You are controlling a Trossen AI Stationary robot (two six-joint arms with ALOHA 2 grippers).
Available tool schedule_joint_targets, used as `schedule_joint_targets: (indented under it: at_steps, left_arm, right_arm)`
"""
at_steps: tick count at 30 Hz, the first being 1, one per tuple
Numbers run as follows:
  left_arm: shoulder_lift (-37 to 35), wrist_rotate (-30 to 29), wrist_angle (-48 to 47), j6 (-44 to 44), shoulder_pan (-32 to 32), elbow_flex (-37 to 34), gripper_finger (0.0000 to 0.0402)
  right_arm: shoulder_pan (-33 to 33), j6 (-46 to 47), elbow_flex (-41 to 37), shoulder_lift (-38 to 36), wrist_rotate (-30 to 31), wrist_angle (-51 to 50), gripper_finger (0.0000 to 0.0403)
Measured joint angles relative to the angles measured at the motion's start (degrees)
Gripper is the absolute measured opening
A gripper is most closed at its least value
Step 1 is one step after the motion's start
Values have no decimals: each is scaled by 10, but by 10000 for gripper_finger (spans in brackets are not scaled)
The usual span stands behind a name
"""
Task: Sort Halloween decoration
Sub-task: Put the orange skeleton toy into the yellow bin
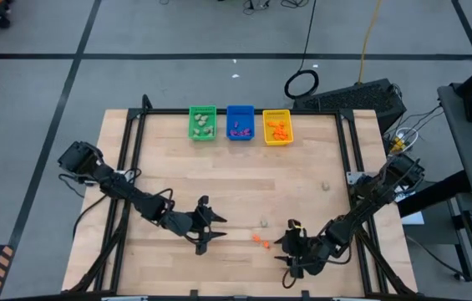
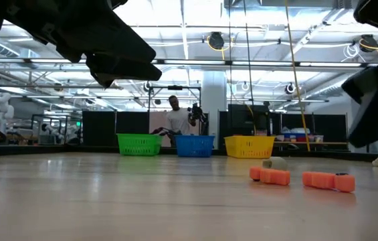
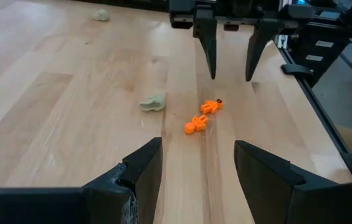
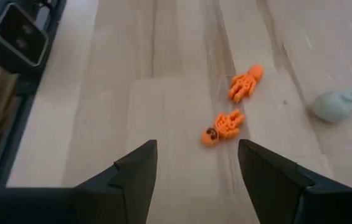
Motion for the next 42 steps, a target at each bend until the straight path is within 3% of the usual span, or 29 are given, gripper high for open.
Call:
schedule_joint_targets:
  at_steps: [16, 25, 42]
  left_arm:
    - [0, -10, 0, 4, 2, 0, 199]
    - [0, -10, 1, 14, 2, 0, 199]
    - [0, -10, 0, 14, 2, 0, 199]
  right_arm:
    - [-25, -1, 0, 82, 7, 77, 210]
    - [-45, -4, 0, 90, 4, 90, 208]
    - [-45, -31, 1, 90, 10, 45, 86]
